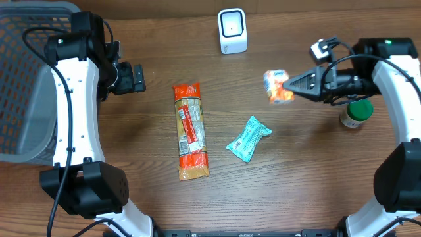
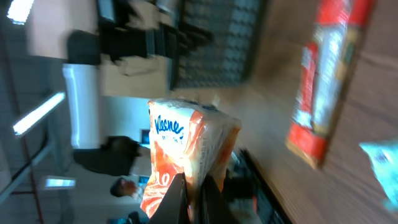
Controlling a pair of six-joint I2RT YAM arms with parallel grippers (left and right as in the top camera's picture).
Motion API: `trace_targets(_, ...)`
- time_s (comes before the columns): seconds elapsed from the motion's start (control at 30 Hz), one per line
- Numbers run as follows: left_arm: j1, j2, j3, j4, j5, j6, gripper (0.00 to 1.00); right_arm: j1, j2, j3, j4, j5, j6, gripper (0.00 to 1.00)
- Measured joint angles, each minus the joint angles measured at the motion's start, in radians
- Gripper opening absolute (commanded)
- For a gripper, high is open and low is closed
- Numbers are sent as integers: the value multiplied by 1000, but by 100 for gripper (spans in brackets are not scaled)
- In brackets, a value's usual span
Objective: Scan the item barcode
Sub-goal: 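Lift the tissue pack and swing it up to the right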
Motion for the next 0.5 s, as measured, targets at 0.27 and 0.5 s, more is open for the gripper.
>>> trace_targets(0.27,0,0,0,0,0,0,100,-54,0,0,-3,-79,-80,4)
trace_targets(0.5,0,0,0,0,0,0,100,-54,0,0,-3,-89,-90,4)
